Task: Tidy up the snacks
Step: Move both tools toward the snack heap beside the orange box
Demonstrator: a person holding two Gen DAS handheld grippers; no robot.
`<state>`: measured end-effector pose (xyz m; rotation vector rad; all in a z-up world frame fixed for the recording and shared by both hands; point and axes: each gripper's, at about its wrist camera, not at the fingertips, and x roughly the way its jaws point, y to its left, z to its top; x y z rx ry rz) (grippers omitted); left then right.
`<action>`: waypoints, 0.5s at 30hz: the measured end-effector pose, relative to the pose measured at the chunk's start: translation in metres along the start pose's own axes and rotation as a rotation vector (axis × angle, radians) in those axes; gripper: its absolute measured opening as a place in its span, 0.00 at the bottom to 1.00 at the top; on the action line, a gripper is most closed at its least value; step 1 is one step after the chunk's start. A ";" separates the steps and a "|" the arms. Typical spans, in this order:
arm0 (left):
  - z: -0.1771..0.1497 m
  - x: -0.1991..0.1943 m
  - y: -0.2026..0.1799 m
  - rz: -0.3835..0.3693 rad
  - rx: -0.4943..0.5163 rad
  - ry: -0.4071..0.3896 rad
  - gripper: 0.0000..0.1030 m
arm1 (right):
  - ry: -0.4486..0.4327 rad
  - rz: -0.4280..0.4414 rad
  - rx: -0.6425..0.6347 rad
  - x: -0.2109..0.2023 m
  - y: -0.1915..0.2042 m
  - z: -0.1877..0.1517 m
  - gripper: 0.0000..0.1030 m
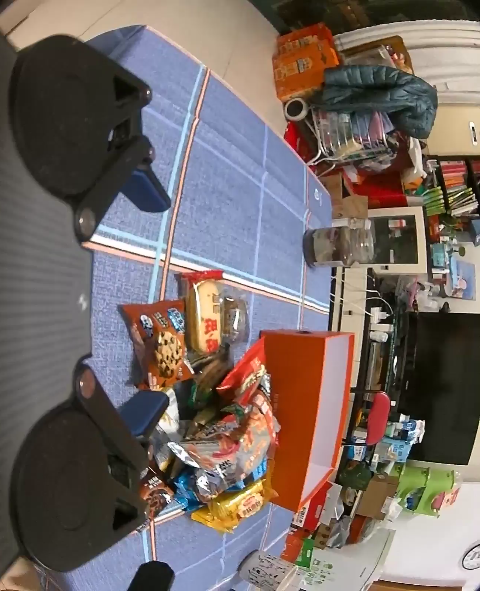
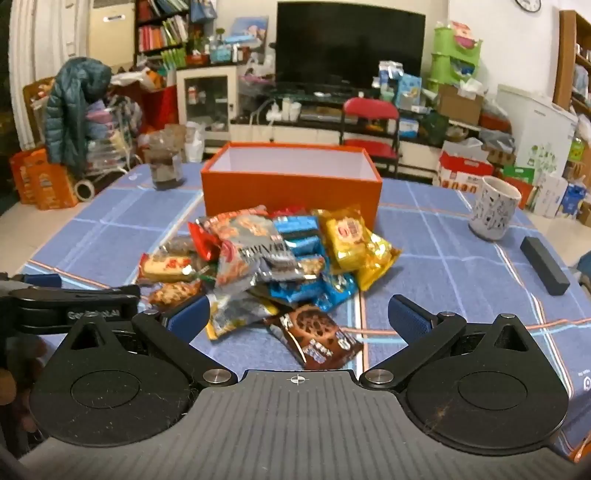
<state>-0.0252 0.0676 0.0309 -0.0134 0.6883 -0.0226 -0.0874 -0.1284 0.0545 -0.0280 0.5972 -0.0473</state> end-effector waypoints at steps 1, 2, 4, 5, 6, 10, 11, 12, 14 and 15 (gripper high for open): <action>0.002 -0.001 0.000 -0.005 -0.003 0.000 1.00 | -0.011 0.001 -0.004 -0.002 0.001 0.002 0.93; 0.004 -0.002 0.000 -0.015 -0.008 -0.001 0.99 | -0.023 0.001 -0.009 -0.005 0.002 0.003 0.93; 0.007 -0.004 0.000 -0.028 -0.012 -0.001 0.99 | -0.026 -0.004 -0.015 -0.006 0.003 0.006 0.93; 0.009 -0.005 -0.001 -0.030 -0.011 -0.004 0.99 | -0.019 -0.002 -0.017 -0.005 0.004 0.007 0.93; 0.010 -0.006 -0.001 -0.030 -0.009 -0.005 0.99 | -0.012 -0.001 -0.019 -0.004 0.005 0.007 0.93; 0.015 -0.006 0.000 -0.033 -0.018 -0.002 0.99 | -0.009 0.000 -0.010 -0.001 0.002 0.010 0.93; 0.015 -0.005 0.000 -0.034 -0.021 -0.001 0.99 | 0.006 -0.003 -0.014 -0.002 0.004 0.010 0.93; 0.016 -0.005 0.000 -0.035 -0.024 0.002 0.99 | 0.013 -0.002 -0.015 -0.001 0.003 0.010 0.93; 0.017 -0.003 -0.001 -0.039 -0.027 0.012 0.99 | 0.024 -0.003 -0.015 0.000 0.001 0.010 0.93; 0.019 -0.002 -0.002 -0.042 -0.025 0.015 0.99 | 0.025 -0.001 -0.013 0.001 -0.001 0.010 0.93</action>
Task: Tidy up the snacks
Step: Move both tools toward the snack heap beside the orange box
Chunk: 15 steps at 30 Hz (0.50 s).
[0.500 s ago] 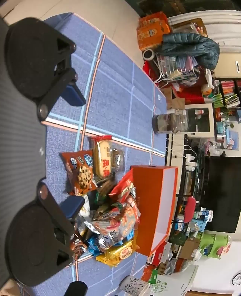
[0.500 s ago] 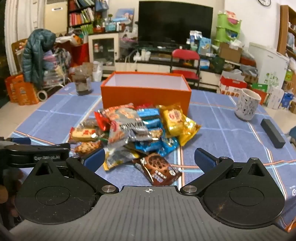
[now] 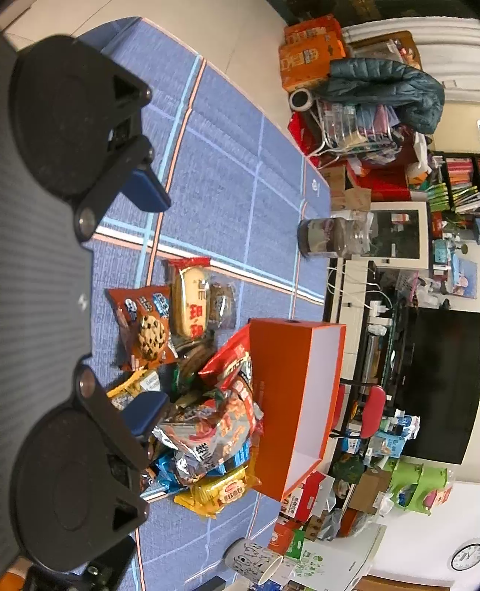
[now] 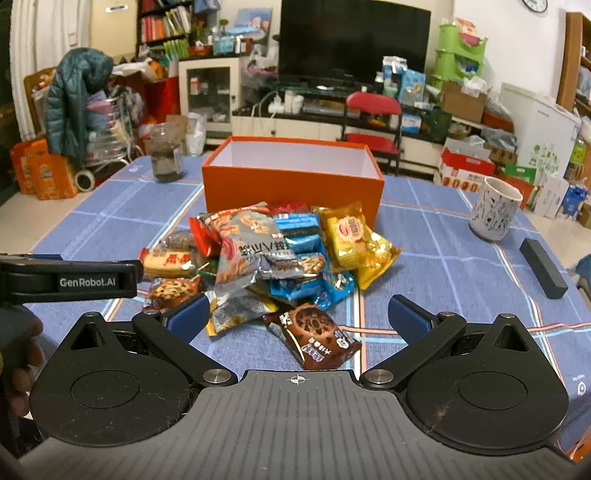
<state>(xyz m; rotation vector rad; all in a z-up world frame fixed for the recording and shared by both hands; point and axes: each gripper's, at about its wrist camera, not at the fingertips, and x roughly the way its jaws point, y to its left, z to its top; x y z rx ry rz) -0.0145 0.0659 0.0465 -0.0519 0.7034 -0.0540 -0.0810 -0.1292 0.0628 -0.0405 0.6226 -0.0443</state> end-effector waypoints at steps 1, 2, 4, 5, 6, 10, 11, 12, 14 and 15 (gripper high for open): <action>0.001 0.001 -0.001 -0.002 0.005 0.000 0.99 | 0.001 0.002 0.002 0.001 -0.002 0.001 0.93; 0.004 0.001 -0.002 -0.004 0.013 -0.001 0.99 | 0.002 0.003 0.001 0.001 -0.003 0.002 0.93; 0.010 0.004 -0.003 -0.009 0.022 -0.008 0.99 | -0.003 -0.001 -0.001 0.004 -0.006 0.007 0.93; 0.013 0.005 -0.003 -0.010 0.025 -0.014 0.99 | -0.004 -0.004 -0.003 0.005 -0.006 0.008 0.93; 0.016 0.007 -0.003 -0.007 0.028 -0.021 0.99 | -0.001 -0.005 -0.005 0.014 0.000 0.012 0.93; 0.024 0.024 0.004 0.007 0.044 -0.028 0.99 | -0.006 -0.004 -0.033 0.029 0.002 0.024 0.93; 0.024 0.028 0.007 0.010 0.046 -0.024 1.00 | -0.009 -0.006 -0.050 0.033 0.003 0.027 0.93; 0.024 0.033 0.011 0.013 0.044 -0.016 1.00 | -0.015 -0.006 -0.068 0.035 0.004 0.030 0.93; 0.026 0.041 0.025 0.019 0.015 -0.003 1.00 | -0.071 -0.005 -0.106 0.036 0.001 0.037 0.93; 0.027 0.043 0.034 0.024 -0.010 -0.003 1.00 | -0.132 -0.005 -0.107 0.032 -0.004 0.041 0.93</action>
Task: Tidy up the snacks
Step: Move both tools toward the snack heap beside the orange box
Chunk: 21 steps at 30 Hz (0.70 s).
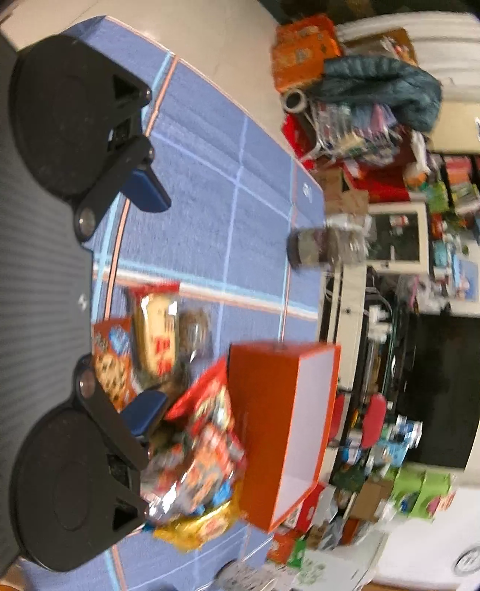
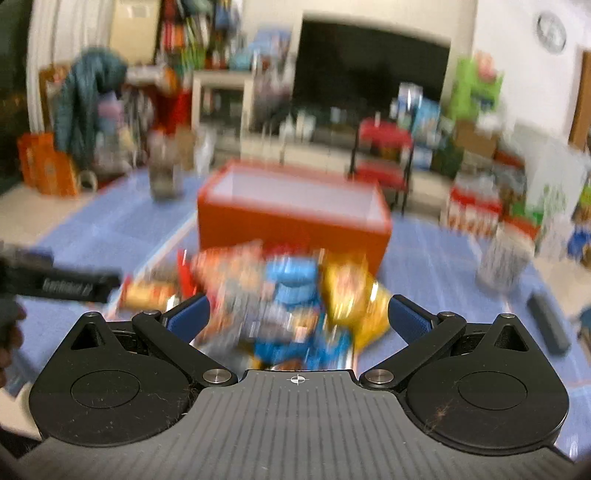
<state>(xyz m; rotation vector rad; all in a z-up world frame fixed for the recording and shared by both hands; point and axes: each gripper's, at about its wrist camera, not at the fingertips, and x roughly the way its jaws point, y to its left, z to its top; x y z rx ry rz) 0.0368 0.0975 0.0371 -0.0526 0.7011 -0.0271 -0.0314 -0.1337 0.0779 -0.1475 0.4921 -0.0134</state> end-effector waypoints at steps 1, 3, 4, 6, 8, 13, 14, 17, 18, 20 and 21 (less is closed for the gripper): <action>0.001 0.001 0.007 0.001 -0.022 -0.003 1.00 | -0.076 0.018 0.028 -0.006 -0.008 0.002 0.93; 0.003 0.003 0.019 -0.005 -0.060 -0.012 1.00 | -0.256 0.074 0.082 -0.016 -0.025 -0.001 0.93; 0.004 0.005 0.025 -0.012 -0.083 -0.008 1.00 | -0.325 0.087 0.088 -0.018 -0.029 -0.005 0.93; 0.004 0.009 0.033 -0.031 -0.126 -0.006 1.00 | -0.412 0.080 0.045 -0.015 -0.034 -0.018 0.93; 0.003 0.015 0.038 -0.038 -0.151 -0.003 1.00 | -0.339 0.089 0.041 0.001 -0.037 -0.028 0.93; 0.005 0.024 0.032 -0.042 -0.089 -0.003 1.00 | -0.225 0.098 0.014 0.031 -0.047 -0.043 0.93; 0.005 0.023 0.030 -0.052 -0.068 -0.016 1.00 | -0.233 0.078 0.002 0.032 -0.048 -0.044 0.93; 0.004 0.021 0.023 -0.074 -0.010 -0.051 1.00 | -0.256 0.050 -0.028 0.034 -0.050 -0.049 0.93; 0.003 0.020 0.021 -0.080 0.016 -0.058 1.00 | -0.263 0.048 -0.040 0.034 -0.050 -0.046 0.93; 0.000 0.020 0.017 -0.089 0.061 -0.063 1.00 | -0.240 0.064 -0.059 0.040 -0.053 -0.039 0.93; -0.002 0.019 0.015 -0.105 0.089 -0.065 1.00 | -0.222 0.083 -0.054 0.043 -0.055 -0.039 0.93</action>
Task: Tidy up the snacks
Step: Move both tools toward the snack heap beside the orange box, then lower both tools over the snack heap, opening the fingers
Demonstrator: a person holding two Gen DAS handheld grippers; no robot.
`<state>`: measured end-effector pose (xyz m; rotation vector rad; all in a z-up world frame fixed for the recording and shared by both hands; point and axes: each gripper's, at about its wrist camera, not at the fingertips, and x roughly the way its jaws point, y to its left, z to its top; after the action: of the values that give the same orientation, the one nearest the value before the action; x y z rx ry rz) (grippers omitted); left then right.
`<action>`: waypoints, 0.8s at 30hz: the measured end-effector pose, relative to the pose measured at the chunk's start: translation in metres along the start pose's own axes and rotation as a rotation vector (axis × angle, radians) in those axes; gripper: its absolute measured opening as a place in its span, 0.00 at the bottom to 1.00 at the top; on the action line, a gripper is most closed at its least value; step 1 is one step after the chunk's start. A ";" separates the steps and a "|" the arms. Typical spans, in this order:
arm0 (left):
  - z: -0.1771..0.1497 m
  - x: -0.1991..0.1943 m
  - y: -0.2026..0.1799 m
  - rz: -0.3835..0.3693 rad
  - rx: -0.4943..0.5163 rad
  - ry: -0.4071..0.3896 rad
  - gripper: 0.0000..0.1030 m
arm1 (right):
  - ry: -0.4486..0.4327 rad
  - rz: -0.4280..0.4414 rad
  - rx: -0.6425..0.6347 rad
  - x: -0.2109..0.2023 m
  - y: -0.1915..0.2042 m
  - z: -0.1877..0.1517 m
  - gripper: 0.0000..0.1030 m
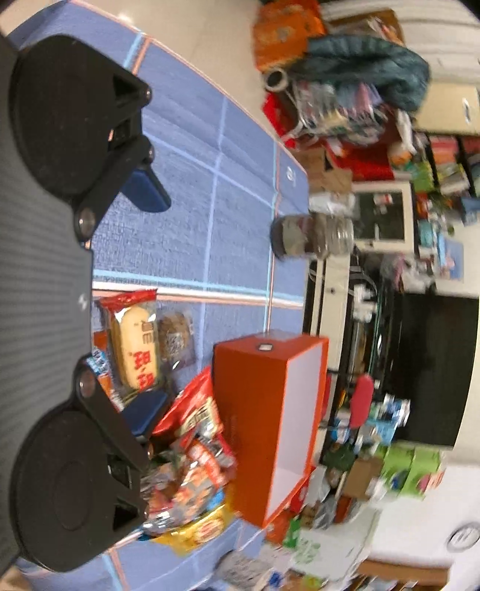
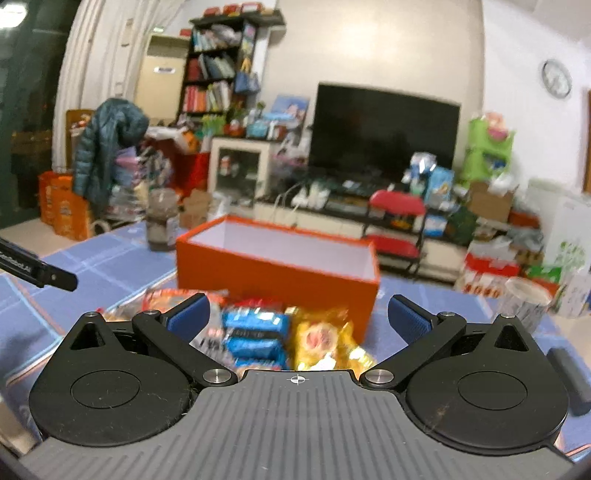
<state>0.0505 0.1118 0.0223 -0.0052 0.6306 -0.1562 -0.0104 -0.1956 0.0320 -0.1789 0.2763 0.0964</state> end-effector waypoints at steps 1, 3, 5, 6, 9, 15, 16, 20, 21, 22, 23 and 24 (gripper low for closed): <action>-0.001 0.000 -0.002 -0.019 0.025 -0.002 1.00 | 0.010 0.013 0.005 0.003 -0.003 0.002 0.93; -0.003 -0.001 -0.004 -0.035 0.060 -0.013 1.00 | 0.015 0.025 0.019 0.003 -0.007 0.001 0.93; -0.005 -0.003 -0.007 -0.051 0.106 -0.022 1.00 | 0.012 0.015 0.029 0.002 -0.012 0.001 0.93; -0.007 -0.003 -0.009 -0.052 0.128 -0.025 1.00 | 0.016 0.021 0.042 0.002 -0.014 0.001 0.93; -0.009 -0.001 -0.013 -0.059 0.164 -0.021 1.00 | 0.041 0.047 0.085 0.007 -0.018 -0.004 0.93; -0.013 -0.001 -0.021 -0.118 0.214 -0.007 1.00 | 0.048 0.025 0.021 0.009 -0.009 -0.009 0.93; -0.015 -0.002 -0.024 -0.129 0.230 -0.007 1.00 | 0.048 0.036 0.029 0.008 -0.009 -0.009 0.93; -0.020 -0.005 -0.032 -0.167 0.296 -0.012 1.00 | 0.059 0.097 0.013 0.007 -0.005 -0.009 0.93; -0.021 -0.006 -0.034 -0.166 0.310 -0.016 1.00 | 0.059 0.099 0.006 0.007 -0.003 -0.009 0.93; -0.022 -0.005 -0.035 -0.161 0.320 -0.016 1.00 | 0.060 0.099 -0.002 0.007 -0.001 -0.010 0.93; -0.022 -0.005 -0.035 -0.154 0.323 -0.013 1.00 | 0.062 0.095 -0.013 0.007 0.001 -0.010 0.93; -0.023 -0.004 -0.035 -0.149 0.317 -0.008 1.00 | 0.064 0.089 -0.021 0.008 0.002 -0.010 0.93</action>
<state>0.0292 0.0788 0.0080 0.2538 0.5916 -0.3987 -0.0058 -0.1947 0.0201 -0.1912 0.3470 0.1826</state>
